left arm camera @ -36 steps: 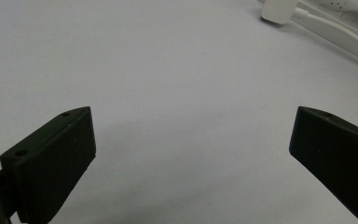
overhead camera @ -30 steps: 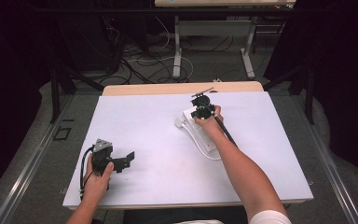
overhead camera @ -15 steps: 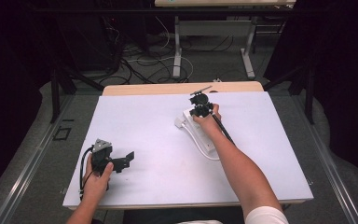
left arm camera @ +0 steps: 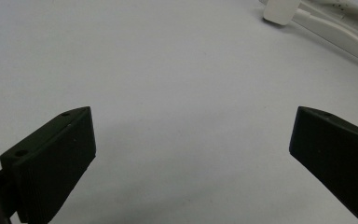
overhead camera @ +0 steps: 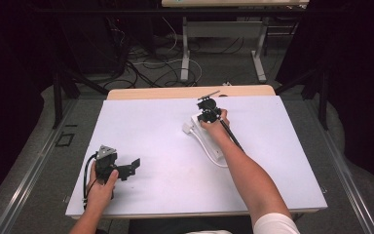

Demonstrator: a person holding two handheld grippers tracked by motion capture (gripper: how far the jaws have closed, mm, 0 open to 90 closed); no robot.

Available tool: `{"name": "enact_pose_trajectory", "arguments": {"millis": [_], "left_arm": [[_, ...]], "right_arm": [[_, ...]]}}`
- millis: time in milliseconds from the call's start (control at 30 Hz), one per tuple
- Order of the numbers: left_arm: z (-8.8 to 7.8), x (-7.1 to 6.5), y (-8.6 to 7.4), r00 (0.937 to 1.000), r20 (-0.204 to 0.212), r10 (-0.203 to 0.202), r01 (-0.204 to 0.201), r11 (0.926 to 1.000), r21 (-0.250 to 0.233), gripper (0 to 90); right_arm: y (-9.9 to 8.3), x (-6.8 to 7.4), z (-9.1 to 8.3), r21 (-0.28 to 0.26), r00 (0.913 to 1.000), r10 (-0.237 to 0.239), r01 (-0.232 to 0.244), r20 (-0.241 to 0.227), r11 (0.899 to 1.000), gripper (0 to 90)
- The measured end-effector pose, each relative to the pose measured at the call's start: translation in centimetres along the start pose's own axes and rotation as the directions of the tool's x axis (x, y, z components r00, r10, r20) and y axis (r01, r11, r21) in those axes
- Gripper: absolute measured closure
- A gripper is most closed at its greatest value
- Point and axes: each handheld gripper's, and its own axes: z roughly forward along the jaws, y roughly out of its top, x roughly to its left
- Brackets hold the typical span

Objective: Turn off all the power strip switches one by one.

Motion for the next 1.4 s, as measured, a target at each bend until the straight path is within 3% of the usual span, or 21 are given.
{"name": "enact_pose_trajectory", "arguments": {"millis": [167,233,1233,1400], "left_arm": [[-0.05,0.08,0.00,1.0000,0.000,0.005,-0.005,0.9999,0.010,0.4],[-0.06,0.09,-0.01,1.0000,-0.001,0.005,-0.005,0.9999,0.009,0.3],[-0.07,0.19,-0.10,1.0000,-0.005,0.003,-0.003,1.0000,0.005,0.4],[-0.12,0.19,-0.10,1.0000,-0.004,-0.001,0.001,1.0000,-0.001,0.4]], "right_arm": [[0.00,-0.07,0.21,-0.027,0.9998,-0.016,0.016,-0.010,1.000,90.0],[0.05,-0.06,0.09,-0.005,0.9998,-0.022,0.022,-0.005,1.000,90.0],[-0.06,0.09,0.25,-0.006,0.9996,-0.026,0.026,0.009,1.000,90.0],[-0.01,0.16,-0.36,-0.015,0.9987,-0.050,0.051,0.010,0.999,90.0]]}}
